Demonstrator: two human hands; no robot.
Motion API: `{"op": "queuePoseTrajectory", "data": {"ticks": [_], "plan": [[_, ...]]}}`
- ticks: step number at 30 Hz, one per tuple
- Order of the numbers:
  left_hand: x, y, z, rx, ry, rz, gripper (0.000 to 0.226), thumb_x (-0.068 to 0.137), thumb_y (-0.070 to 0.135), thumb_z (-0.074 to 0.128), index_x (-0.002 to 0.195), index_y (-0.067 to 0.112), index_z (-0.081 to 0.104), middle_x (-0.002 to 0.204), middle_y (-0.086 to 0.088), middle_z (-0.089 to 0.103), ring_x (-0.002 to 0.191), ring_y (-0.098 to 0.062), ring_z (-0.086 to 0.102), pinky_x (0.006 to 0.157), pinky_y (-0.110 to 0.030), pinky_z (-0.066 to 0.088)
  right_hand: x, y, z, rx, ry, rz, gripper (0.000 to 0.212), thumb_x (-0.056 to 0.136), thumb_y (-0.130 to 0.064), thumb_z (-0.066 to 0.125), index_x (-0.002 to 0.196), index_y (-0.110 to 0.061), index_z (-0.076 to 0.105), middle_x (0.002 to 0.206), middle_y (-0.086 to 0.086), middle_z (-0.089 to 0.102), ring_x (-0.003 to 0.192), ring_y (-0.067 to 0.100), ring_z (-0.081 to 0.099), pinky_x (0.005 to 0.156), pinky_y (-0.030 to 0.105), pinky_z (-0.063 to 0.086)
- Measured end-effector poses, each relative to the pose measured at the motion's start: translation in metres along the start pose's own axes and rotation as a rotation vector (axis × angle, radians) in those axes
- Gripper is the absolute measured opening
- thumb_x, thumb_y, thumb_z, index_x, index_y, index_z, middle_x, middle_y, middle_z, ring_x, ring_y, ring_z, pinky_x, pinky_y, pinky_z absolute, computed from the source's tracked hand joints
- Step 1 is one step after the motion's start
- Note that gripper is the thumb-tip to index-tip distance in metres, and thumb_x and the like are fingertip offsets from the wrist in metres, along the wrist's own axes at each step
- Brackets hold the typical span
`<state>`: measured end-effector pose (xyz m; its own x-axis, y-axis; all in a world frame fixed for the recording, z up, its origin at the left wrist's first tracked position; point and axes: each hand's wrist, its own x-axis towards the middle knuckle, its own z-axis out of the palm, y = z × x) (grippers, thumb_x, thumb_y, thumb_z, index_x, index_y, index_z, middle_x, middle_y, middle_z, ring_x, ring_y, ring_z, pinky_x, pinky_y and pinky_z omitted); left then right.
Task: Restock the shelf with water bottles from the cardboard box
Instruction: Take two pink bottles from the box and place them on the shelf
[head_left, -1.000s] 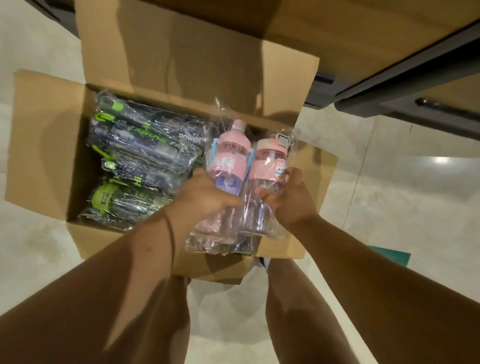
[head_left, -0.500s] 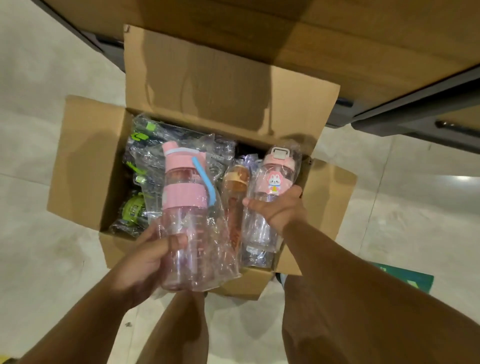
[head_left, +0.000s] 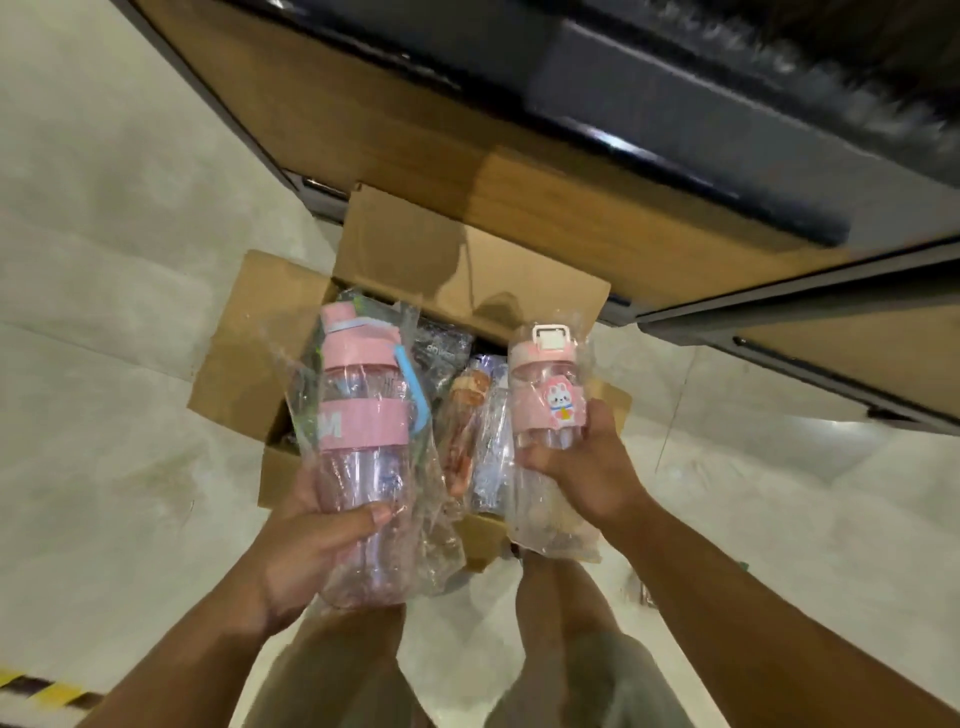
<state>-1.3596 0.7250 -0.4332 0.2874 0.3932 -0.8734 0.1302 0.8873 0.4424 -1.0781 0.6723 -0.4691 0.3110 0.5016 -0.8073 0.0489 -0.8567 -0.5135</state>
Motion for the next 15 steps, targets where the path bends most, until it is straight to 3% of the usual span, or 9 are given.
{"op": "queuePoseTrajectory", "data": {"ticks": [3,8,11,15], "plan": [[-0.068,0.038,0.01,-0.022,-0.02,0.106,0.109,0.043,0.022,0.096,0.14,0.025,0.048,0.125,-0.012,0.069,0.114,-0.031,0.068,0.088,-0.042,0.059,-0.08,-0.063,-0.019,0.006,-0.014,-0.066,0.083,0.063,-0.017,0.091,0.128,-0.026,0.041,0.111,-0.005,0.063,0.095,0.01,0.068,0.073,0.027,0.057],[-0.179,0.087,0.009,-0.038,-0.067,0.25,0.123,0.028,0.034,0.104,0.137,0.018,0.05,0.117,-0.009,0.072,0.104,-0.023,0.071,0.078,-0.031,0.059,-0.207,-0.155,-0.034,-0.018,0.013,-0.252,0.074,0.071,-0.007,0.088,0.122,-0.026,0.037,0.105,-0.008,0.059,0.079,-0.016,0.06,0.057,0.006,0.045],[-0.228,0.106,0.01,-0.002,-0.08,0.337,0.117,0.034,0.028,0.1,0.139,0.02,0.048,0.116,-0.003,0.072,0.105,-0.02,0.07,0.078,-0.033,0.058,-0.274,-0.191,-0.038,-0.016,0.019,-0.332,0.074,0.07,-0.003,0.087,0.122,-0.023,0.038,0.102,-0.01,0.06,0.072,-0.019,0.059,0.054,0.005,0.042],[-0.276,0.126,0.02,0.052,-0.044,0.494,0.098,0.043,0.023,0.094,0.131,0.018,0.05,0.11,0.001,0.073,0.103,-0.018,0.07,0.078,-0.028,0.056,-0.335,-0.212,-0.048,-0.019,0.016,-0.455,0.083,0.068,-0.001,0.088,0.129,-0.026,0.037,0.107,-0.009,0.062,0.086,-0.009,0.064,0.063,0.011,0.05]]}}
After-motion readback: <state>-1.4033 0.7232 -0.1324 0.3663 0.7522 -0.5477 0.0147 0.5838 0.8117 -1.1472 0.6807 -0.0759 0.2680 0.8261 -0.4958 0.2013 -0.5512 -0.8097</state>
